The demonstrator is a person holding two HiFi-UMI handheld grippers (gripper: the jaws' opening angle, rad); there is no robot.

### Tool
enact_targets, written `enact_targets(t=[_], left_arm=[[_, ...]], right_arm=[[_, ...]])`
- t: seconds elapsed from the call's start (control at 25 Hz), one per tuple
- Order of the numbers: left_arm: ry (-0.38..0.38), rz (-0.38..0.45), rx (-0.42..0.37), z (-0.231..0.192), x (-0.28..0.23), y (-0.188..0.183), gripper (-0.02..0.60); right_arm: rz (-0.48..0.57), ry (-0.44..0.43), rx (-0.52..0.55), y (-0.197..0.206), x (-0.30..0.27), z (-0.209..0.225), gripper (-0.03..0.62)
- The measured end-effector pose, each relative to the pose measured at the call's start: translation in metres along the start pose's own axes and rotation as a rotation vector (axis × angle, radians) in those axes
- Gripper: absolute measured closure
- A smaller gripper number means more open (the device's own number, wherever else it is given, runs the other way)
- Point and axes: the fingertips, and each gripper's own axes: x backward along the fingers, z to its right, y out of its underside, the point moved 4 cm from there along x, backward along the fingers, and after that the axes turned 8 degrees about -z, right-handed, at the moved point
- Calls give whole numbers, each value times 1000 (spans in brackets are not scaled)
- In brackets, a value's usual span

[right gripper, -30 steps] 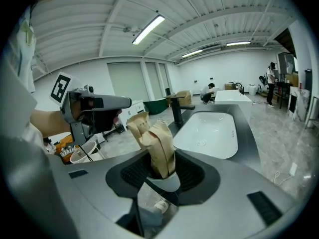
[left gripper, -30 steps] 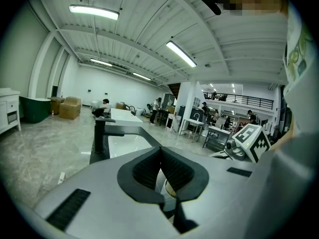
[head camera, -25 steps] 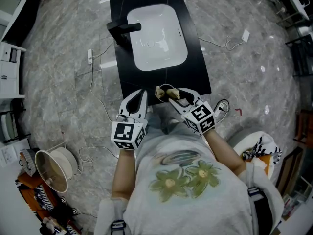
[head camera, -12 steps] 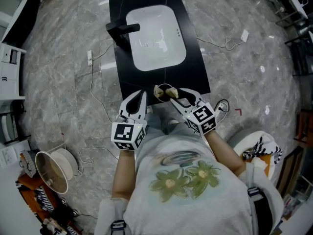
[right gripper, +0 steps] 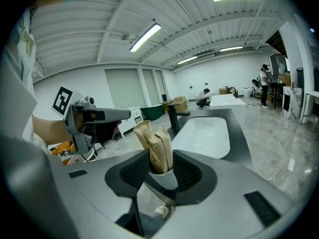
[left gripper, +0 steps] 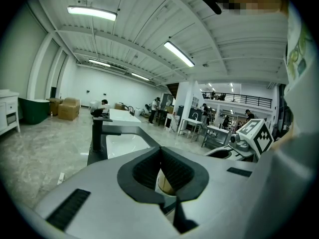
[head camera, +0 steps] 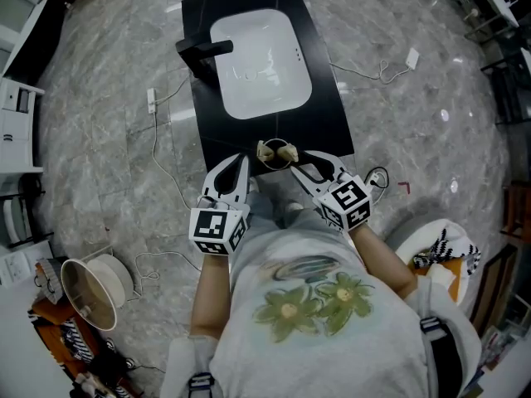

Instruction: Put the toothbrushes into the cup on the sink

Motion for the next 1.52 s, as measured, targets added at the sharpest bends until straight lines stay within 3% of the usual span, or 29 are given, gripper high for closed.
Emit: enact_targets(t=[0.16, 0.28, 0.76, 1.52], left_arm=[[4, 0, -3, 7, 3, 3, 563], [10, -4, -4, 11, 5, 7, 563], [47, -16, -7, 36, 8, 20, 563], [59, 8, -6, 60, 21, 26, 563]], right_arm=[[61, 13, -9, -4, 16, -3, 509], [112, 6, -15, -10, 27, -7, 534], [232, -23, 30, -30, 60, -28, 553], [262, -69, 70, -28, 84, -47, 553]])
